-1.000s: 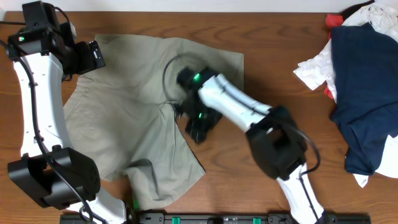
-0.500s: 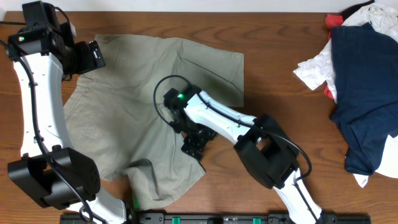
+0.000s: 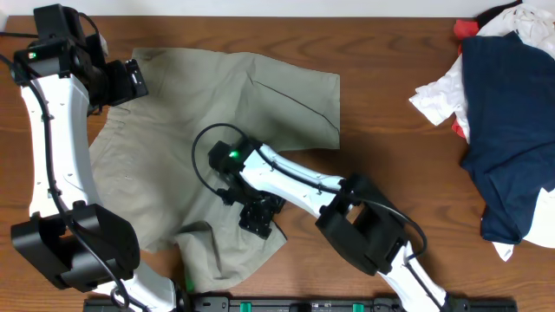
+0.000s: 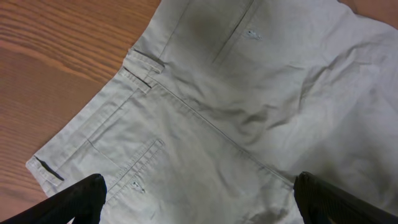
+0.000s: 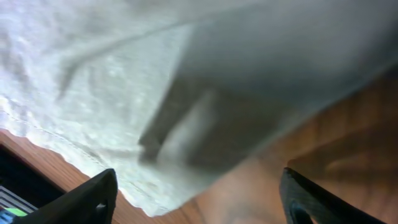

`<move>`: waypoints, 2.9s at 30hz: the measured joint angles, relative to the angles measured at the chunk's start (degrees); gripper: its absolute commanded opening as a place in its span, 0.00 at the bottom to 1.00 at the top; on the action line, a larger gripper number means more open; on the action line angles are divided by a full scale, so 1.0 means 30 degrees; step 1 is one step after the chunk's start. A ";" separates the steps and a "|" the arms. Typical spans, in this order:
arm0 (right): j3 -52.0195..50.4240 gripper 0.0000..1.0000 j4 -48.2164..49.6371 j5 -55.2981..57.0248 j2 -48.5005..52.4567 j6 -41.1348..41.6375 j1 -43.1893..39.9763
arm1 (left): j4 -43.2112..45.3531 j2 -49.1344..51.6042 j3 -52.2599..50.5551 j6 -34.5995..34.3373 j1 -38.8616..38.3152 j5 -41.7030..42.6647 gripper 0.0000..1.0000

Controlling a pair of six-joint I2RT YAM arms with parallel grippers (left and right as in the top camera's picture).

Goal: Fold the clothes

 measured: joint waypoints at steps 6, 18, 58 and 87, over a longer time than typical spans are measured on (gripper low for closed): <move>0.0007 0.01 0.0029 0.0051 0.0000 -0.0379 0.0306 | 0.0058 0.0000 -0.0007 0.0000 0.0000 0.0000 0.98; 0.0007 0.01 0.0022 0.0262 0.0000 -0.0197 0.0306 | 0.0109 0.0000 -0.0007 0.0000 0.0000 0.0000 0.98; 0.1931 0.18 0.5770 -0.1763 0.0000 0.2477 -1.7507 | 0.0087 0.0000 -0.0007 0.0000 0.0000 -0.0007 0.98; 0.8138 0.49 0.8196 0.0998 0.0321 0.7125 -1.6269 | -0.2273 -0.5421 -0.1647 -0.3519 -0.0073 -0.2725 0.98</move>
